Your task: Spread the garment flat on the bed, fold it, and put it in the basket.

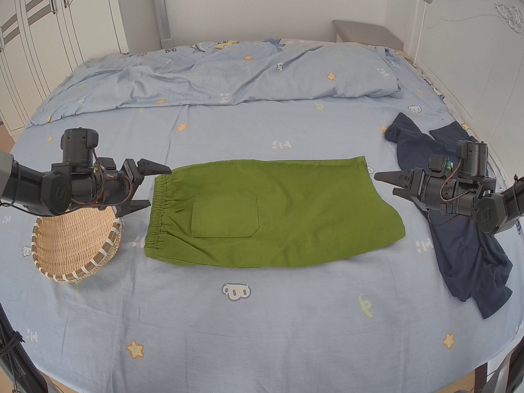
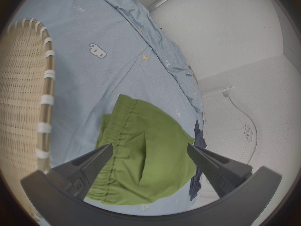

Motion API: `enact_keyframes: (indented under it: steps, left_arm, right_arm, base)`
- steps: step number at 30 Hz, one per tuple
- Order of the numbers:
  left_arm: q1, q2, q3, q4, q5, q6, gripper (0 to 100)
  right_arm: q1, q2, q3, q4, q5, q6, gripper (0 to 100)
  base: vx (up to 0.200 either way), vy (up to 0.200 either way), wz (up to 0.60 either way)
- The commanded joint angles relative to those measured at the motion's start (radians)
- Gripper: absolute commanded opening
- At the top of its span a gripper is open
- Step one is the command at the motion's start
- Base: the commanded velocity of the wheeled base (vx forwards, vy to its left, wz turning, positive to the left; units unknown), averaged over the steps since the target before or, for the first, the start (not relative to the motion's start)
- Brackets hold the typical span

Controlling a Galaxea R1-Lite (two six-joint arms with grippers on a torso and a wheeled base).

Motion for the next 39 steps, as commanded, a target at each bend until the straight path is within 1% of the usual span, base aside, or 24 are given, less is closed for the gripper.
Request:
enact_keyframes:
  steps: [1, 3, 4, 14, 17, 25, 29, 30, 34, 39]
  left_arm:
    - [0.064, -0.081, 0.162, -0.007, -0.058, 0.173, 100]
    - [0.075, -0.073, 0.179, -0.006, -0.082, 0.245, 100]
    - [0.074, -0.069, 0.181, -0.006, -0.09, 0.26, 100]
    - [0.024, 0.013, 0.181, -0.012, -0.084, 0.286, 100]
    - [0.011, 0.052, 0.184, -0.032, -0.081, 0.318, 100]
    - [0.009, 0.054, 0.184, -0.035, -0.078, 0.335, 100]
    - [0.009, 0.048, 0.19, -0.035, -0.065, 0.363, 100]
    - [0.006, 0.045, 0.201, -0.035, -0.042, 0.386, 100]
    - [-0.011, 0.045, 0.224, -0.035, -0.001, 0.447, 100]
    - [-0.031, 0.054, 0.221, -0.037, -0.001, 0.444, 100]
  right_arm:
    - [0.005, -0.018, 0.007, 0.001, 0.0, 0.0, 100]
    - [0.005, -0.019, 0.009, -0.001, 0.0, 0.0, 100]
    - [0.005, -0.019, 0.01, -0.001, 0.0, 0.0, 100]
    - [0.01, -0.019, 0.018, -0.001, 0.0, -0.005, 100]
    - [0.01, -0.019, 0.018, -0.001, 0.0, -0.006, 100]
    - [0.01, -0.018, 0.018, -0.001, 0.0, -0.006, 100]
    - [0.01, -0.016, 0.018, -0.001, 0.0, -0.006, 100]
    - [0.01, -0.016, 0.018, -0.001, 0.0, -0.006, 100]
    - [0.01, -0.015, 0.018, -0.001, 0.0, -0.006, 100]
    - [0.011, -0.013, 0.019, -0.001, 0.0, -0.006, 100]
  base:
    - [0.0, 0.0, 0.0]
    - [0.0, 0.0, 0.0]
    - [0.0, 0.0, 0.0]
    - [0.0, 0.0, 0.0]
    - [0.0, 0.0, 0.0]
    - [0.0, 0.0, 0.0]
    - [0.0, 0.0, 0.0]
    - [0.0, 0.0, 0.0]
    - [0.0, 0.0, 0.0]
    - [0.0, 0.0, 0.0]
